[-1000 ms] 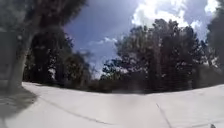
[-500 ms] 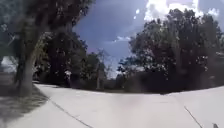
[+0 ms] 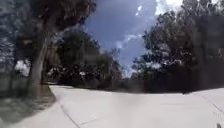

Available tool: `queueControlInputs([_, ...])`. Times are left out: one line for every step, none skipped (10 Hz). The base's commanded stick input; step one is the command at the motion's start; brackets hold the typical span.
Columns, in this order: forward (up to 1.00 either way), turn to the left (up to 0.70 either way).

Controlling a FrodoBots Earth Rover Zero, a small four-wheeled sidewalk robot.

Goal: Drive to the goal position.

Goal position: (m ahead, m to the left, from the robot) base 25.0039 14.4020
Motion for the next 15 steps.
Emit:
queueControlInputs([0.85, 0.0])
queueControlInputs([0.85, 0.0])
queueControlInputs([0.85, 0.0])
queueControlInputs([0.85, 0.0])
queueControlInputs([0.85, 0.0])
queueControlInputs([0.85, 0.0])
queueControlInputs([0.85, 0.0])
queueControlInputs([0.85, 0.0])
queueControlInputs([0.85, 0.0])
queueControlInputs([0.85, 0.0])
queueControlInputs([0.85, 0.0])
queueControlInputs([0.85, 0.0])
queueControlInputs([0.85, 0.24])
queueControlInputs([0.85, 0.34])
queueControlInputs([0.85, 0.34])
